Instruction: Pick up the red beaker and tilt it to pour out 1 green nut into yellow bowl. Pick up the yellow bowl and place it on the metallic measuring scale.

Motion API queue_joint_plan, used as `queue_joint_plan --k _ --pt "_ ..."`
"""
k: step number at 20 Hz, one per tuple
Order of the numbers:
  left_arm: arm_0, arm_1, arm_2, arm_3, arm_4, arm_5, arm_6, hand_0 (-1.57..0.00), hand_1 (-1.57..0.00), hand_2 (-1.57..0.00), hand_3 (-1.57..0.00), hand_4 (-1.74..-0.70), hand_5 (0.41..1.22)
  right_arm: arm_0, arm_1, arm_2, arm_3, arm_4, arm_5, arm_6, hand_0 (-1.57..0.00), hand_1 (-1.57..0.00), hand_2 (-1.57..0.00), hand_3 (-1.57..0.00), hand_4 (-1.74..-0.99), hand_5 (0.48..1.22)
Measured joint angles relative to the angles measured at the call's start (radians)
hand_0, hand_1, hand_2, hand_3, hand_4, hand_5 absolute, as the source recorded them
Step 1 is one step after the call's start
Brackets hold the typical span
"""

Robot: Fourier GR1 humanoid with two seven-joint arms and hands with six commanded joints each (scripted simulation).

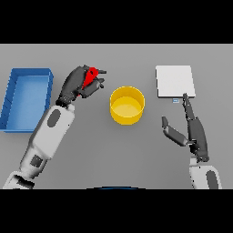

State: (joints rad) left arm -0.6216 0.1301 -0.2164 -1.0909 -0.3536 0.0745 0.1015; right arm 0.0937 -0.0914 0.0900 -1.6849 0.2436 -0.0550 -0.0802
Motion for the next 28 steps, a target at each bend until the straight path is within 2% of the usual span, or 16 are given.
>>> queue_joint_plan --k 4,5,8,10,11,13,14,16,18,22,23,28 --pt "-0.07 0.052 -0.107 0.037 -0.137 -0.002 0.091 -1.57 -1.57 -1.57 -1.57 -1.74 1.133 -0.006 0.009 0.011 -0.008 0.002 0.004 0.011 0.0 0.0 0.0 0.0 -1.254 0.687" --pt "-0.088 0.059 -0.147 0.047 -0.18 -0.008 0.103 -1.57 -1.57 -1.57 -1.57 -1.74 1.132 -0.016 0.002 -0.002 -0.002 -0.009 0.007 0.029 0.0 0.0 0.0 0.0 -1.255 0.689" --pt "-0.151 0.091 -0.258 0.072 -0.303 -0.039 0.154 -1.57 -1.57 -1.57 -1.57 -1.74 1.161 0.001 0.004 0.007 -0.016 -0.011 0.015 0.011 0.0 0.0 0.0 0.0 -1.267 0.698" --pt "-0.189 0.099 -0.313 0.099 -0.353 -0.065 0.158 -1.57 -1.57 -1.57 -1.57 -1.74 1.182 0.001 0.01 0.014 -0.022 0.001 0.007 0.016 0.0 0.0 0.0 0.0 -1.274 0.702" --pt "-0.214 0.108 -0.333 0.115 -0.374 -0.075 0.153 -1.57 -1.57 -1.57 -1.57 -1.74 1.19 0.011 0.011 0.015 -0.025 -0.001 0.009 0.011 0.0 0.0 0.0 0.0 -1.274 0.704" --pt "-0.239 0.129 -0.38 0.12 -0.412 -0.101 0.128 -1.57 -1.57 -1.57 -1.57 -1.65 1.201 0.022 0.015 0.019 -0.029 0.005 0.004 0.006 0.0 0.0 0.0 0.0 -1.284 0.705" --pt "-0.263 0.141 -0.401 0.127 -0.43 -0.125 0.119 -1.57 -1.57 -1.57 -1.57 -1.67 1.205 0.009 0.013 0.011 -0.019 -0.007 0.008 0.015 0.0 0.0 0.0 0.0 -1.283 0.702" --pt "-0.312 0.142 -0.456 0.147 -0.468 -0.176 0.115 -1.57 -1.57 -1.57 -1.39 -1.69 1.211 0.013 0.026 0.008 -0.008 -0.019 0.008 -0.006 0.0 0.0 0.0 0.0 -1.287 0.69" --pt "-0.352 0.143 -0.508 0.169 -0.492 -0.232 0.094 -1.57 -1.57 -1.57 -1.28 -1.7 1.215 0.005 0.02 -0.009 -0.003 -0.042 0.012 -0.002 0.0 0.0 0.0 0.0 -1.292 0.678" --pt "-0.436 0.132 -0.611 0.227 -0.549 -0.286 0.016 -1.57 -1.57 -1.57 -1.45 -1.72 1.218 0.025 0.035 -0.012 -0.013 -0.068 0.019 -0.023 0.0 0.0 0.0 0.0 -1.294 0.653" --pt "-0.448 0.137 -0.641 0.224 -0.565 -0.296 -0.004 -1.57 -1.57 -1.57 -1.47 -1.73 1.219 0.003 0.037 -0.019 -0.005 -0.076 0.016 -0.006 0.0 0.0 0.0 0.0 -1.291 0.648" --pt "-0.511 0.126 -0.773 0.265 -0.646 -0.355 -0.02 -1.57 -1.57 -1.57 -1.54 -1.74 1.22 0.021 0.04 -0.014 -0.004 -0.065 0.011 -0.022 0.0 0.0 0.0 0.0 -1.291 0.631"
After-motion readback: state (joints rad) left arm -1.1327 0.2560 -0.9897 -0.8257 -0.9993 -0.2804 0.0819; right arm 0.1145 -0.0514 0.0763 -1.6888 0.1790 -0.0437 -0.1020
